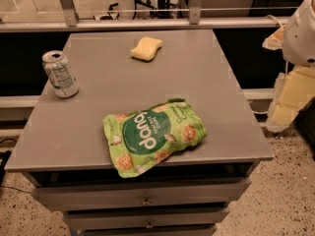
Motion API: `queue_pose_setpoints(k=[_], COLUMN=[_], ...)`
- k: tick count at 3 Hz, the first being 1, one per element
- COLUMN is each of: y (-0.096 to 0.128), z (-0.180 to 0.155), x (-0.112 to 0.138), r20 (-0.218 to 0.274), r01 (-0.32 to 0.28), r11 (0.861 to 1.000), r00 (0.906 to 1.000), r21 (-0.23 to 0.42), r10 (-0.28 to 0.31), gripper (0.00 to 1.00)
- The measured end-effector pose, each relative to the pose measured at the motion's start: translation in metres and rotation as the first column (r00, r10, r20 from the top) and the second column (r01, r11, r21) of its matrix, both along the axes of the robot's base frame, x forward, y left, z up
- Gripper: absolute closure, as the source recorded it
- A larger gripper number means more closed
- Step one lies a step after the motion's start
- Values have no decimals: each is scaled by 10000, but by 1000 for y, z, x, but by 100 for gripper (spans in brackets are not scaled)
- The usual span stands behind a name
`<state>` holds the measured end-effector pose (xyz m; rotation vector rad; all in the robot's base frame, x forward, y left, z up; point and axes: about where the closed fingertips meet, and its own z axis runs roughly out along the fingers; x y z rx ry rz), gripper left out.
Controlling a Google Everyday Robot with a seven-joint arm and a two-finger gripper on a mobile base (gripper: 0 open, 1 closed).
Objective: Move sponge near green rice chip bag
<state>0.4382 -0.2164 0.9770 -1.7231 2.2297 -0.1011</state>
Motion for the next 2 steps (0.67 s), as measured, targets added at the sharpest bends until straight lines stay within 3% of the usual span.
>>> queue_pose_setpoints(k=[2], y=[0], z=[-3], x=[8], r20=[195], r01=[-42], r11=[9998], r00=[9998], r21=[188], r10=[39], gripper=[0])
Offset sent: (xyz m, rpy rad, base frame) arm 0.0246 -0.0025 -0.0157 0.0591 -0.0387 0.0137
